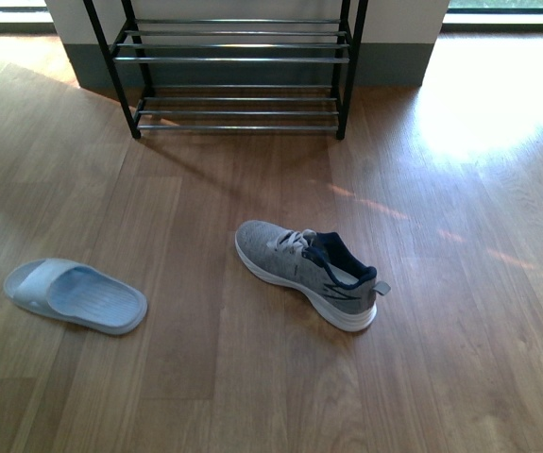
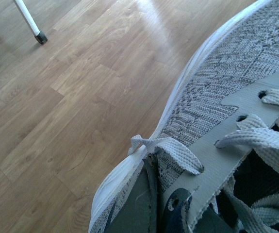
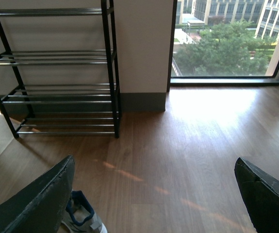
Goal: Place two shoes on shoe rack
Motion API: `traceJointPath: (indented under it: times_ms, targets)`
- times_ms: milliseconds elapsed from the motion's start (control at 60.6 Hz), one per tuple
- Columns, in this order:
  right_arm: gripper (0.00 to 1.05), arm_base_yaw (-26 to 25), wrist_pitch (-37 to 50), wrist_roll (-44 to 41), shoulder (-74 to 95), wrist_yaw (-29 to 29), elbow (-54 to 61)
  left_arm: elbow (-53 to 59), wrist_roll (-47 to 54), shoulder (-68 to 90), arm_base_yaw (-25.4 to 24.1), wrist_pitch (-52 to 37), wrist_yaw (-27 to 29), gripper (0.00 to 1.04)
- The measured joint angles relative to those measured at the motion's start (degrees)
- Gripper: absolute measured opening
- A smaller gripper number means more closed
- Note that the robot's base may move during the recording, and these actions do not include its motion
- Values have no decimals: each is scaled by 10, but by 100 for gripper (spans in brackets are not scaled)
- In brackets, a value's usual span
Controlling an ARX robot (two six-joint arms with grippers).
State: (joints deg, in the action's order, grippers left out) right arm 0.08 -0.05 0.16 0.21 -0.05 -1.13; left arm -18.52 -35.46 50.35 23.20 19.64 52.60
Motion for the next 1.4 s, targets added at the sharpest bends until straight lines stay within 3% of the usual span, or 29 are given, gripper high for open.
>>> traceJointPath:
  times_ms: [825,841,858,874,940,990,1039,1221,1402]
  targets:
    - [96,0,0,0,0,1,0,0,0,0,0,0,-4,1]
    - [96,-1,0,1,1,-4,0,0,0,0,0,0,-4,1]
    - [96,-10,11,9,8,-40,0,0,0,0,0,0,-4,1]
    - [96,-33,39,26,24,-112,0,0,0,0,0,0,-3,1]
    - [96,-54,104,47,83,-237,-1,0,0,0,0,0,-1,1]
    - [96,-42,161,48,149,-292,-3,0,0,0,0,0,-3,1]
    - [96,-22,212,42,213,-297,-9,0,0,0,0,0,-3,1]
    - [96,75,398,-21,605,-239,-115,0,0,0,0,0,-2,1]
    - [96,178,421,-47,908,-177,-224,0,0,0,0,0,-2,1]
